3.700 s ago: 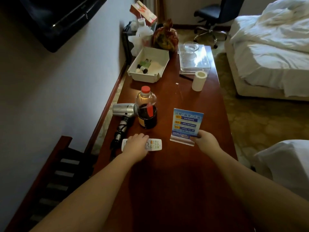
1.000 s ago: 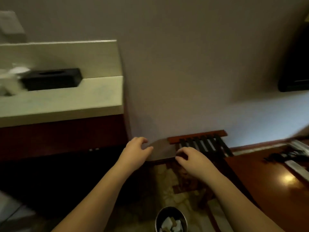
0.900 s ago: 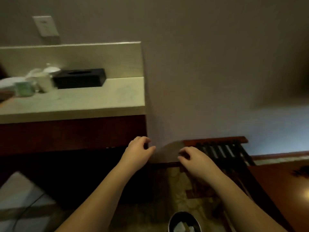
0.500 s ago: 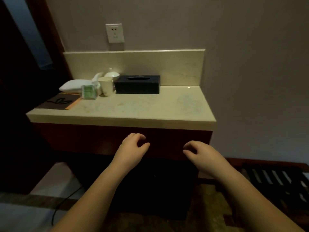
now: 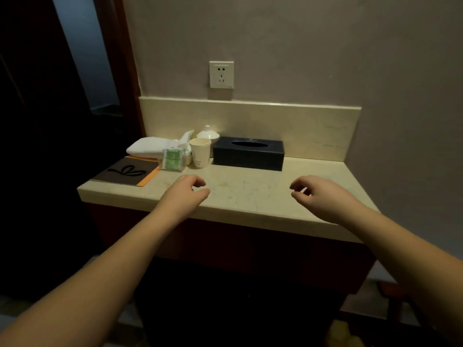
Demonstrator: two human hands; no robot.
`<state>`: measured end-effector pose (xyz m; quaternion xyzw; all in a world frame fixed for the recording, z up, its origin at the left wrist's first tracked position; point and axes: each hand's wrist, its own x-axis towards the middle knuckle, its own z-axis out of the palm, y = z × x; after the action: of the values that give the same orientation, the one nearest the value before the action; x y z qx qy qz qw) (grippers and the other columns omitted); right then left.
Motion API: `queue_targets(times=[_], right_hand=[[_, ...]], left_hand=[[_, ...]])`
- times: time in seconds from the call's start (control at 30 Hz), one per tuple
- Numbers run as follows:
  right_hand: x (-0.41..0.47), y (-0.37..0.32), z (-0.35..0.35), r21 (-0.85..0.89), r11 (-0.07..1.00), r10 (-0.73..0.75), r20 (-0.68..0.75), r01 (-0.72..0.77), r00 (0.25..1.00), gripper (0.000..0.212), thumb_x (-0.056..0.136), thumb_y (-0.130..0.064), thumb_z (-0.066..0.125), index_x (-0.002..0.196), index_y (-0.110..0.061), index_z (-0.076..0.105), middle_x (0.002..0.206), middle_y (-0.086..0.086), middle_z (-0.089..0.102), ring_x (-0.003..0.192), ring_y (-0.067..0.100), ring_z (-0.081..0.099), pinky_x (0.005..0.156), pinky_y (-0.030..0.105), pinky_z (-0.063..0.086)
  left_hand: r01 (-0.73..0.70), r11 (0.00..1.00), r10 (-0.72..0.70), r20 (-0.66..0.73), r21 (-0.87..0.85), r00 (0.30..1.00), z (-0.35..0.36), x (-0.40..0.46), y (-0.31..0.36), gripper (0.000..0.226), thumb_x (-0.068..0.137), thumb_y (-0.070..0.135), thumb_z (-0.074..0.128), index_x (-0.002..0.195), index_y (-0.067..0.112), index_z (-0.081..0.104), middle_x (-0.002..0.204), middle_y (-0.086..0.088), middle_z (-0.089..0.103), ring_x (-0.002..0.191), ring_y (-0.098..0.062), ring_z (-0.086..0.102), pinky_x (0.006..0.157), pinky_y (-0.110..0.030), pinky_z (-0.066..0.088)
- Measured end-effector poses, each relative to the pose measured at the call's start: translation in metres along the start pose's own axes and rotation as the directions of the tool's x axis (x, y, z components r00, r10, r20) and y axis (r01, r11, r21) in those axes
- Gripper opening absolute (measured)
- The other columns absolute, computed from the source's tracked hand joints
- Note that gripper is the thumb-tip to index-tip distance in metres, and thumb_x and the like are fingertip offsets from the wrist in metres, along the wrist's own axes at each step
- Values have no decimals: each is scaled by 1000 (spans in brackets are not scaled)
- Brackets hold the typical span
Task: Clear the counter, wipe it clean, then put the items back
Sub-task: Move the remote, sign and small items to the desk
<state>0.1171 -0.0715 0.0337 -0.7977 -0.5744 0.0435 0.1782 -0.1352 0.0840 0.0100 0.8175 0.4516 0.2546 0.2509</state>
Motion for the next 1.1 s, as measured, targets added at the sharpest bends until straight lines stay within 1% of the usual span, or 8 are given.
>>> queue_targets(times=[0.17,0.3,0.4,0.47,0.67,0.83,0.97,1.1], right_hand=[[58,14,-5,-121,992,23,16,-21,1000,42,94,-38,54,132,-21,51,137,3,50,116,19,52,96,32,45],[105,24,-7,-165,986,37,13,-35,999,51,91,-38,58,137,-21,44,142,5,44,120,22,50,97,34,44],[142,33,-5,-160,987,20,39,-13,999,60,88,-39,63,141,-23,40,143,5,42,120,23,50,96,33,45],[168,37,-2,-161,987,4,54,5,999,64,87,-40,64,142,-22,38,142,6,42,120,24,50,95,34,45],[235,51,9,-227,973,-1,146,34,989,79,84,-50,63,149,-27,26,150,9,30,132,30,37,106,42,39],[272,67,18,-237,970,12,234,45,972,86,83,-58,61,151,-27,19,150,11,28,130,32,39,104,40,40],[284,70,29,-253,965,-1,274,73,962,91,82,-60,60,152,-31,10,158,13,11,131,34,40,102,38,41],[294,66,32,-268,959,-6,292,88,956,85,83,-55,62,151,-31,17,157,14,11,126,36,44,98,37,44]], left_hand=[[-19,995,22,-33,96,999,-12,47,-2,36,93,29,57,127,16,58,129,-1,53,97,-12,50,77,-27,40],[-14,983,26,-62,185,998,-10,85,-2,38,93,27,57,129,17,55,132,-3,49,99,-12,46,79,-27,38],[12,973,9,-88,230,996,-5,114,-2,41,93,28,57,132,19,53,133,-4,45,108,-20,49,89,-35,46],[39,958,-10,-103,284,995,-2,132,0,43,93,27,56,136,20,49,134,-6,43,117,-24,45,96,-40,45],[104,921,-68,-108,375,992,10,181,2,47,95,24,55,141,22,43,139,-8,38,124,-27,38,98,-41,41],[168,862,-113,-141,478,984,22,210,0,39,96,31,54,134,23,50,133,-7,39,119,-26,38,99,-44,43],[192,809,-116,-170,555,979,30,221,-3,32,96,37,53,124,22,57,126,-7,44,113,-26,41,97,-44,43],[169,830,-97,-161,532,982,35,226,-8,26,98,33,51,119,20,60,122,-5,49,109,-24,43,94,-42,45]])
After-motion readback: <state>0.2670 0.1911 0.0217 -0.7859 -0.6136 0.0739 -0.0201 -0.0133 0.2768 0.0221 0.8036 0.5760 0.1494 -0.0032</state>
